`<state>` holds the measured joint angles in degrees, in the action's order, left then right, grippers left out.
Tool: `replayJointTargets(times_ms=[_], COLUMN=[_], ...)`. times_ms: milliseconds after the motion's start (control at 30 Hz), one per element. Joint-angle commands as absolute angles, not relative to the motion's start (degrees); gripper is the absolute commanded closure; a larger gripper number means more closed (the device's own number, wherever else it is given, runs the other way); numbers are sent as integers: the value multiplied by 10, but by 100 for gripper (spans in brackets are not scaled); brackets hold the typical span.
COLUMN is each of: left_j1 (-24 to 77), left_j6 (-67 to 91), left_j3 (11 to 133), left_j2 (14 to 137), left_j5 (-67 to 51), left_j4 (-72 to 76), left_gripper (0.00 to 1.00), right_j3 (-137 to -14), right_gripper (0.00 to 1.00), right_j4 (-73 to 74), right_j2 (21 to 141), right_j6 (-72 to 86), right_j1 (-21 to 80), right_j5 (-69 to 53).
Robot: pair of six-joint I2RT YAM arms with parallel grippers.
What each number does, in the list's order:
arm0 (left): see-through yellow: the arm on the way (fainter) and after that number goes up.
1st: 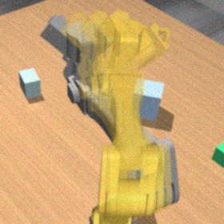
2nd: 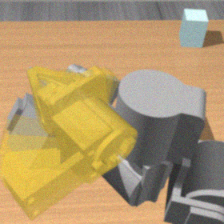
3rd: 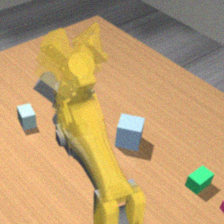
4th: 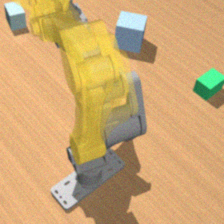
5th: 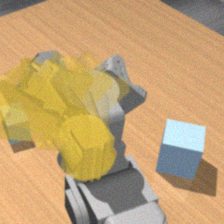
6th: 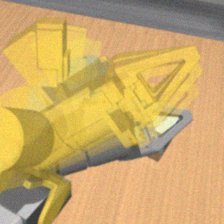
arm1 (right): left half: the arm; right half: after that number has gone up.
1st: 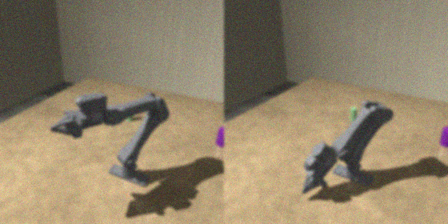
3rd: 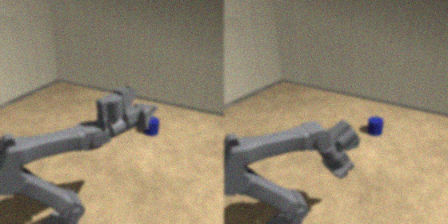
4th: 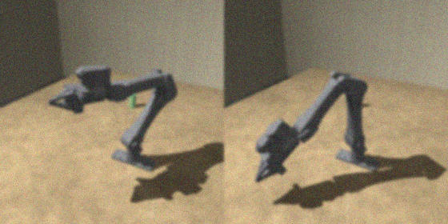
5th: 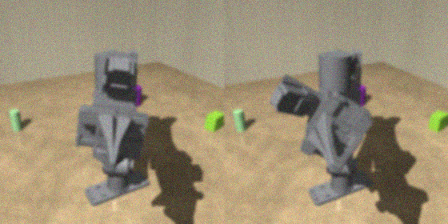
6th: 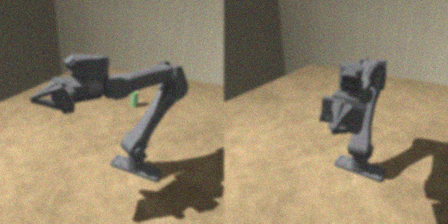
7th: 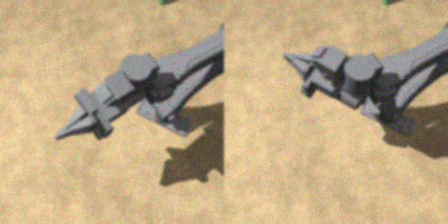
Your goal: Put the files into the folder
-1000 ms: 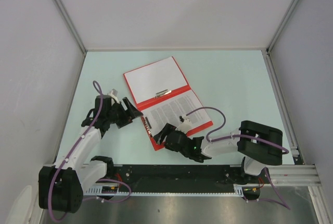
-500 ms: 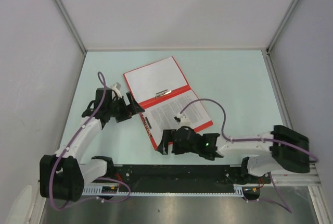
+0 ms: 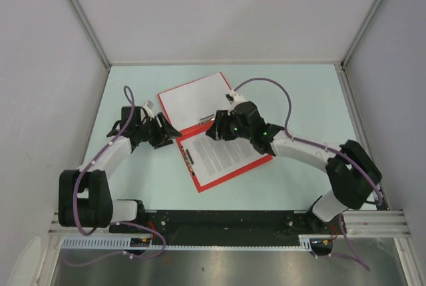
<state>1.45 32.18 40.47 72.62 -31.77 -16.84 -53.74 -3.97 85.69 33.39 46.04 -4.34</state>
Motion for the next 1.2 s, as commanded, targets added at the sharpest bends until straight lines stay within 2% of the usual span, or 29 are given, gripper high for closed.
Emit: replayJointTargets(times_ms=[0,167,233,333,767,1167], left_j1=[12,12,13,15,49,69], left_j6=[357,359,353,345,340,327], left_j3=[410,399,403,408,424,448], left_j2=[770,787,794,807,835,874], left_j5=[-357,-323,-314,-294,-234,-200], left_j4=[-114,-100,-103,-107,-106,-103], left_gripper=[40,46,50,52,60,62], right_j3=[-597,-627,-635,-639,-640,-620], right_gripper=[52,74,88,100,100,100], right_j4=[-110,-71,-67,-57,-62,-79], right_j2=[947,1031,1051,1079,1141,1169], right_j6=[328,321,318,302,301,329], right_j1=[455,472,477,497,515,507], right_j5=[-180,-170,-180,-150,-110,-122])
